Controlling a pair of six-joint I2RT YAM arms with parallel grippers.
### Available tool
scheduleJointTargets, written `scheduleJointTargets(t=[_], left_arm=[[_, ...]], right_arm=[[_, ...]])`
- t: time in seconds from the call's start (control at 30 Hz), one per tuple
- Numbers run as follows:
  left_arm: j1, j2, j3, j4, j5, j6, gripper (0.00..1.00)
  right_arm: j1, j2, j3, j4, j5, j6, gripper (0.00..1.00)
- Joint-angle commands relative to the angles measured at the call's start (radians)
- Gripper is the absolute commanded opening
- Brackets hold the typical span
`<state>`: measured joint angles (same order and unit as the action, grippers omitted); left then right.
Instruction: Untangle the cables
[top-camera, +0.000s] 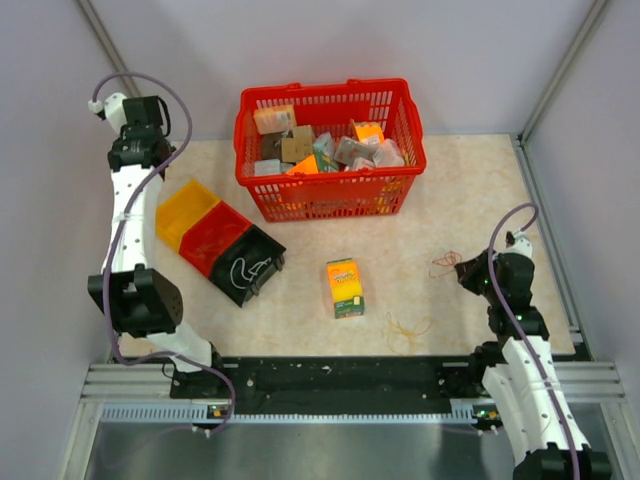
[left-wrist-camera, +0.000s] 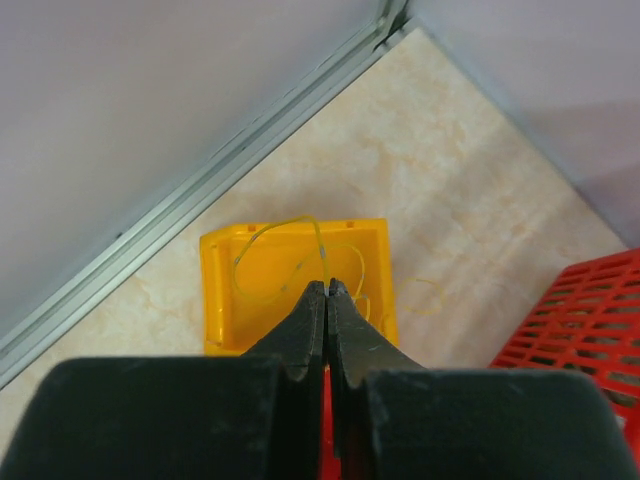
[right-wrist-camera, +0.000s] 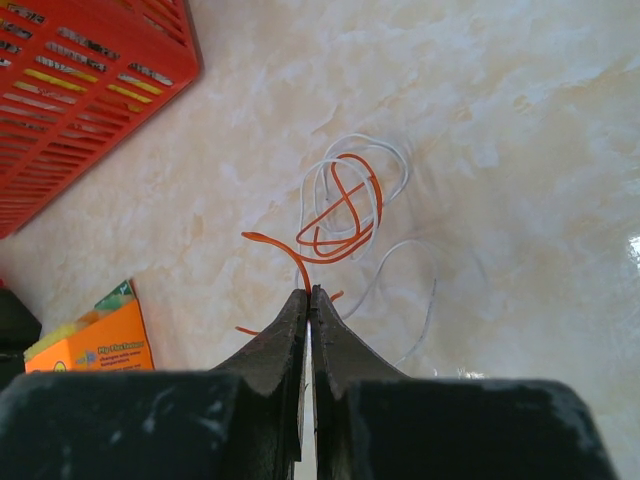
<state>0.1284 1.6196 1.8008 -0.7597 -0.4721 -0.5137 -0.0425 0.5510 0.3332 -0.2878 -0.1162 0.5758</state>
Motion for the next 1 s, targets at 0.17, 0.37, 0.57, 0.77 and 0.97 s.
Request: scheduleJointTargets(t=[0.17,0.37,0.57,0.77,0.97], left_arm=[[0.033,-0.027,-0.161,0.085,-0.111,-0.045,0.0],[0.065,-0.062,-0.193,0.089,-0.149,-0.042,0.0],[0.082,-0.052,-0.195,0.099,-0.129,-0.02,0.0],[0.093,0.003,-0.231,0.102,-0.079,-0.065,0.0],[0.093,0.1,-0.181,0.082,-0.013,-0.059,0.01]], right_arm=[[-0.005,0.017,-0.003,0.049,-0.043,-0.007,0.0],[-0.005,0.01,-0.013,0.058,-0.05,-0.001,0.0],[-0.005,0.006,-0.022,0.068,-0.054,0.006,0.0],[0.013,-0.002,-0.023,0.067,-0.053,0.006,0.0],[0.036,0.001,-0.017,0.065,-0.045,0.004,0.0]])
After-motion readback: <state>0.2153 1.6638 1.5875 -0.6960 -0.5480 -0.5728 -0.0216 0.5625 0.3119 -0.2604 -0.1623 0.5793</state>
